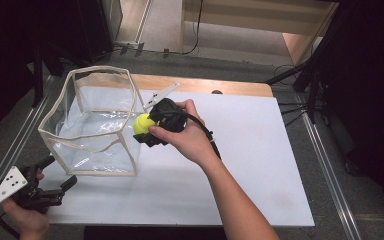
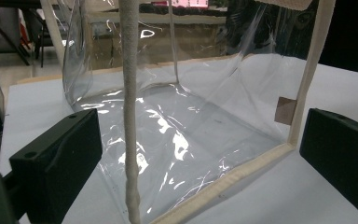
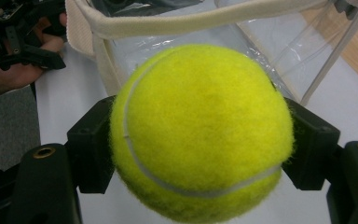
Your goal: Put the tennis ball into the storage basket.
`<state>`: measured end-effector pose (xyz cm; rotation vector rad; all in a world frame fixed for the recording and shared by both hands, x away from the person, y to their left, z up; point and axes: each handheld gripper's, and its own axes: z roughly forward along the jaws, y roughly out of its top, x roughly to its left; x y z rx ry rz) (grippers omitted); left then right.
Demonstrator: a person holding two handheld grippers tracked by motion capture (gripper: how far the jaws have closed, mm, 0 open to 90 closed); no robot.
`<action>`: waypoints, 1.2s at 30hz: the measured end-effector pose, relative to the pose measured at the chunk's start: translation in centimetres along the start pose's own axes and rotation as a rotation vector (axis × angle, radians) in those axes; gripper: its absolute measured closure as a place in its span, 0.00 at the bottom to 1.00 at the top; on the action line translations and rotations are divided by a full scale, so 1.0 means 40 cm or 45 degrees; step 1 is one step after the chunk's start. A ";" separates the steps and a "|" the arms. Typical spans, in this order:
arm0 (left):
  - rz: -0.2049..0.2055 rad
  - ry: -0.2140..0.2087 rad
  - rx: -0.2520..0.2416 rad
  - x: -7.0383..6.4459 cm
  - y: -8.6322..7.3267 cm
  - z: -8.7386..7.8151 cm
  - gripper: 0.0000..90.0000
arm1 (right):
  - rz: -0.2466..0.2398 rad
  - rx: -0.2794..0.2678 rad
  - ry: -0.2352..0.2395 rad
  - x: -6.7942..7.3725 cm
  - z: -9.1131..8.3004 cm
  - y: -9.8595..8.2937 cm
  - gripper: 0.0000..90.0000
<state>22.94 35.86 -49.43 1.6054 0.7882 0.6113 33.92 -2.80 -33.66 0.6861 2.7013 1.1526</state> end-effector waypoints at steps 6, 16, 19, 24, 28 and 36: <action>-0.001 -0.001 0.000 0.000 0.000 0.000 0.00 | -0.003 -0.004 -0.001 -0.002 -0.006 0.011 0.26; -0.001 -0.001 0.001 0.000 0.000 0.000 0.00 | -0.005 -0.014 -0.004 -0.007 -0.022 0.033 0.26; 0.000 -0.002 -0.002 0.000 0.000 0.000 0.00 | -0.005 -0.021 -0.002 -0.007 -0.024 0.042 0.26; -0.001 -0.001 -0.001 0.000 0.000 0.000 0.00 | -0.014 -0.020 -0.002 -0.005 -0.028 0.056 0.26; -0.001 -0.003 -0.003 0.000 0.000 0.001 0.00 | -0.021 -0.023 -0.002 -0.008 -0.033 0.066 0.26; -0.003 -0.004 -0.006 0.001 0.000 0.001 0.00 | -0.021 -0.024 -0.008 -0.007 -0.039 0.086 0.26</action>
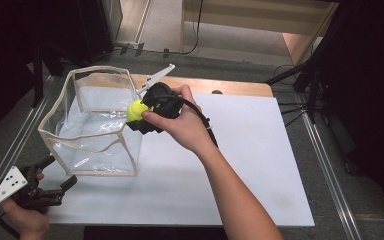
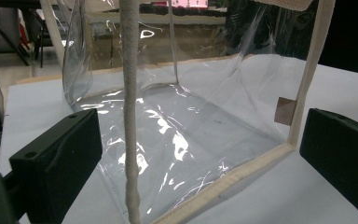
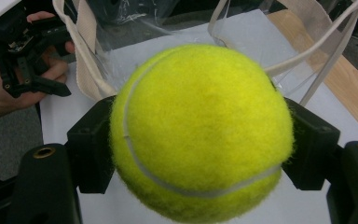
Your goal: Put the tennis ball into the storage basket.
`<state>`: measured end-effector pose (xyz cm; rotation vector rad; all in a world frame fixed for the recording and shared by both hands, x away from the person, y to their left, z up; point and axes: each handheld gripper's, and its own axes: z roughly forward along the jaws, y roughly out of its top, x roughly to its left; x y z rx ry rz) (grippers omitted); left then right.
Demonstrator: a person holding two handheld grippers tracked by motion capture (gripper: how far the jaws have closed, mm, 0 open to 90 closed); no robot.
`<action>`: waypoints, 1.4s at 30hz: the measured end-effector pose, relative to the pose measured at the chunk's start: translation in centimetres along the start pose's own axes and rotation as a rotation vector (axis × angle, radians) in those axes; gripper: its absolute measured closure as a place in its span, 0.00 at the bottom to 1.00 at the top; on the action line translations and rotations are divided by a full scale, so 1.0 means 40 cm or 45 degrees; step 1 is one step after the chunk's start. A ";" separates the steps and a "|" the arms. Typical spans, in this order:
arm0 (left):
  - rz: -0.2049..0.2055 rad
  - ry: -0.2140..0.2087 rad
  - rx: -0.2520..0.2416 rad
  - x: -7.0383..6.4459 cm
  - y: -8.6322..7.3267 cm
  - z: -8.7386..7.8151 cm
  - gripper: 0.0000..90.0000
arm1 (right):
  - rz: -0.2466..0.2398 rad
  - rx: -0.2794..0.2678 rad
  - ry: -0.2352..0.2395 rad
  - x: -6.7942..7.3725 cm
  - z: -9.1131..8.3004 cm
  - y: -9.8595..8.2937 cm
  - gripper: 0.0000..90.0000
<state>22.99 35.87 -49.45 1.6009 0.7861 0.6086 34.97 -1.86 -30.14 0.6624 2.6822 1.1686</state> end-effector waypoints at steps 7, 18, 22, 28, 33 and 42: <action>0.000 -0.001 0.001 0.000 0.000 0.000 0.00 | -0.011 -0.006 0.002 0.002 0.003 0.017 0.26; 0.000 -0.002 0.001 0.000 0.000 0.000 0.00 | -0.028 0.000 0.006 0.011 0.012 0.052 0.26; 0.001 -0.003 0.000 0.000 0.000 0.000 0.00 | -0.032 -0.007 0.015 0.013 0.022 0.063 0.26; 0.000 -0.004 0.000 0.000 0.000 0.000 0.00 | -0.037 -0.002 0.016 0.018 0.038 0.076 0.26; 0.001 -0.006 -0.001 0.000 0.000 0.001 0.00 | -0.049 -0.003 0.024 0.022 0.045 0.089 0.26; -0.001 -0.005 -0.001 0.000 0.000 0.000 0.00 | -0.068 0.003 0.041 0.034 0.067 0.111 0.26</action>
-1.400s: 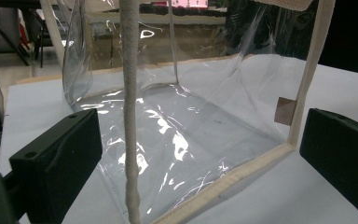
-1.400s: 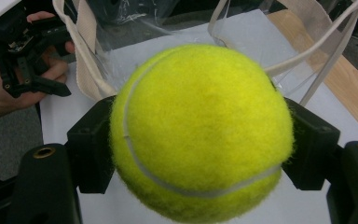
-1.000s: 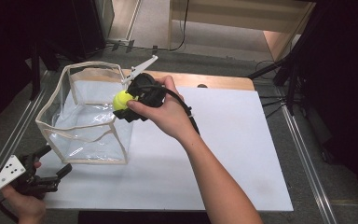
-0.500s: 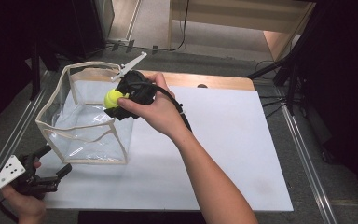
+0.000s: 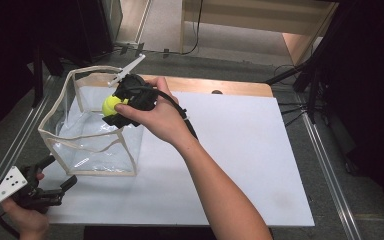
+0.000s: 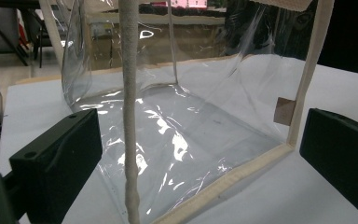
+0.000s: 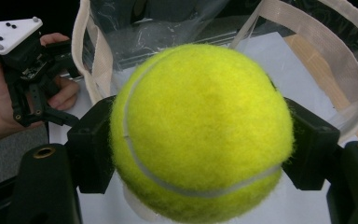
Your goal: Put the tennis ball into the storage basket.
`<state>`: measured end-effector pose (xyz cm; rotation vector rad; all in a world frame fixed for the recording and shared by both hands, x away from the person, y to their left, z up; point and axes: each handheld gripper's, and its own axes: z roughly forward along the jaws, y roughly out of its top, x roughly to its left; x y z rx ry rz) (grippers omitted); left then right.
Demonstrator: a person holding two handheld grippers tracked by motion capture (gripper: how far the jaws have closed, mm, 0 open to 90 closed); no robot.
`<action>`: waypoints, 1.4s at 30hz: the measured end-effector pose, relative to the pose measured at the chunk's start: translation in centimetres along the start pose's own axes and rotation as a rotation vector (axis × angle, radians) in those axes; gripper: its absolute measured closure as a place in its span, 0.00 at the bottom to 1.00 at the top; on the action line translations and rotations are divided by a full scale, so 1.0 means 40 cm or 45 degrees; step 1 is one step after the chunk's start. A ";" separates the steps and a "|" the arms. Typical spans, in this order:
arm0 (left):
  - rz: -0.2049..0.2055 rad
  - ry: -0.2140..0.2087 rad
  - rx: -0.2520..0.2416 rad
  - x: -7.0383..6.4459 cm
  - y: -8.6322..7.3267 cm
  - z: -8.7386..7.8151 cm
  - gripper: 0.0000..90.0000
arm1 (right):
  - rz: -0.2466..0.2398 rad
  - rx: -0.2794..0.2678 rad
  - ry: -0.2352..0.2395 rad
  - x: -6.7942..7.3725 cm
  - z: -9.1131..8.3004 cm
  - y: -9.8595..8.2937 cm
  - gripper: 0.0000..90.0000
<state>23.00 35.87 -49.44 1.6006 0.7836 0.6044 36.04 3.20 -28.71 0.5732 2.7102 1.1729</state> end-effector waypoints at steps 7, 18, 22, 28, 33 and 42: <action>-0.001 -0.002 -0.001 0.000 0.000 0.000 0.00 | -0.015 0.015 0.001 0.000 0.028 0.012 0.26; -0.005 -0.001 -0.001 0.002 0.000 0.000 0.00 | -0.007 0.121 -0.012 -0.017 0.088 0.010 0.26; -0.001 -0.001 -0.001 0.003 0.000 0.000 0.00 | -0.005 0.175 0.001 -0.019 0.100 0.004 0.26; -0.003 -0.002 -0.001 0.002 0.000 -0.001 0.00 | -0.004 0.211 0.000 -0.013 0.096 -0.002 0.25; -0.003 -0.001 -0.002 0.002 0.000 -0.001 0.00 | 0.026 0.157 -0.004 -0.015 0.073 -0.009 0.15; -0.004 0.001 -0.002 0.002 0.000 0.000 0.00 | 0.022 0.073 -0.018 -0.011 0.009 -0.025 0.09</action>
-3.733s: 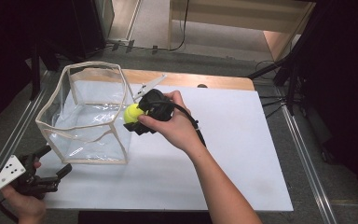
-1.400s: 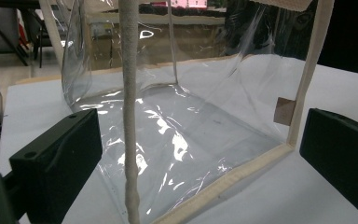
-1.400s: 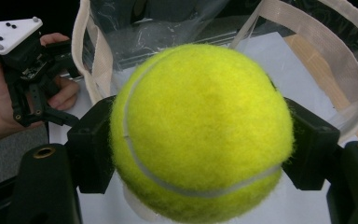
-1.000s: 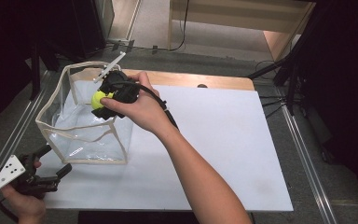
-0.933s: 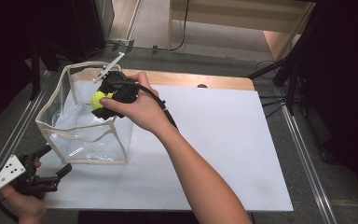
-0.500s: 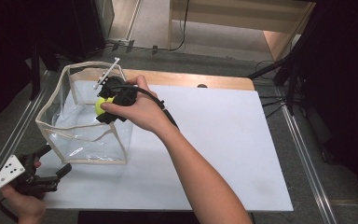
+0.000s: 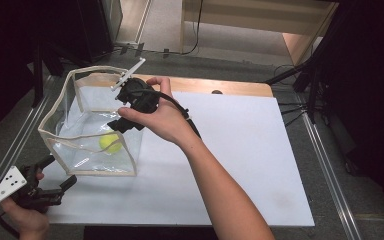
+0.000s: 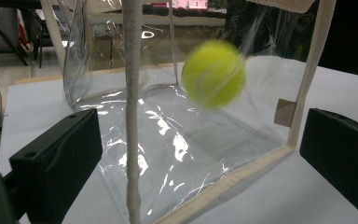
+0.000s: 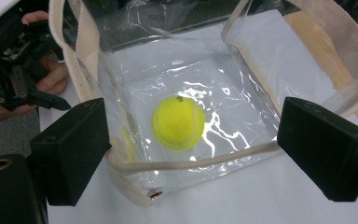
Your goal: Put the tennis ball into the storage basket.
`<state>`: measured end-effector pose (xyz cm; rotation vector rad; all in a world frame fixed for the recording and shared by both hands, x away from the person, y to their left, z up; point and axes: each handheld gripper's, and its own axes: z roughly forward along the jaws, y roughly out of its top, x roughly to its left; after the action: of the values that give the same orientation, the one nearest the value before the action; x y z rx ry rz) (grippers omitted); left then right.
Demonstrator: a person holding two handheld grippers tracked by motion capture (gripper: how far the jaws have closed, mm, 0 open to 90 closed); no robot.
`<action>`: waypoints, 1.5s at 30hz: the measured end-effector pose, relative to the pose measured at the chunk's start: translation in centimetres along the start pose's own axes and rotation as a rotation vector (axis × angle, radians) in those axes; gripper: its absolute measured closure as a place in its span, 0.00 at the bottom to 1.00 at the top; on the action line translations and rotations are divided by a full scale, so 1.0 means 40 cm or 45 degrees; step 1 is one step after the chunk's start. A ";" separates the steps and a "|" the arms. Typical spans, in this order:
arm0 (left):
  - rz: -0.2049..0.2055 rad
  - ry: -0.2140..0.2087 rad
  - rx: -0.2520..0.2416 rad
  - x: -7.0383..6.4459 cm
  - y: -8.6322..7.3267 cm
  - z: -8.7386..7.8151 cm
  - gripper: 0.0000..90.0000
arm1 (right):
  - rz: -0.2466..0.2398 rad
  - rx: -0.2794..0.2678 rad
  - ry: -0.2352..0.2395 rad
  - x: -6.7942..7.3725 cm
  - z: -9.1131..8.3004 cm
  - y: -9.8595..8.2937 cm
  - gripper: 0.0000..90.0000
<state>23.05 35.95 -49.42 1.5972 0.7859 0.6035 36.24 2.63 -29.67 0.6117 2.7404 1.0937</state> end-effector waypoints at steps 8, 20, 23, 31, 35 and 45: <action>0.002 -0.001 0.004 -0.001 0.000 0.001 0.00 | 0.022 -0.035 -0.007 0.001 -0.028 -0.034 0.00; 0.006 -0.002 0.005 -0.002 0.000 0.001 0.00 | 0.050 -0.082 -0.020 0.002 -0.041 -0.083 0.00; 0.007 -0.003 0.006 -0.002 0.000 0.001 0.00 | 0.049 -0.086 -0.028 0.002 -0.039 -0.098 0.00; 0.012 -0.003 0.006 -0.002 0.000 0.002 0.00 | 0.056 -0.089 -0.044 0.004 -0.028 -0.133 0.00; 0.008 -0.005 0.005 -0.002 0.000 0.001 0.00 | 0.060 -0.083 -0.047 0.006 -0.015 -0.150 0.00; 0.002 -0.005 0.001 -0.001 -0.001 0.001 0.00 | 0.069 -0.099 -0.050 0.010 0.016 -0.203 0.00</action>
<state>23.02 35.89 -49.45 1.5995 0.7822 0.6010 33.44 -2.13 -35.66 0.6931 2.6484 1.1808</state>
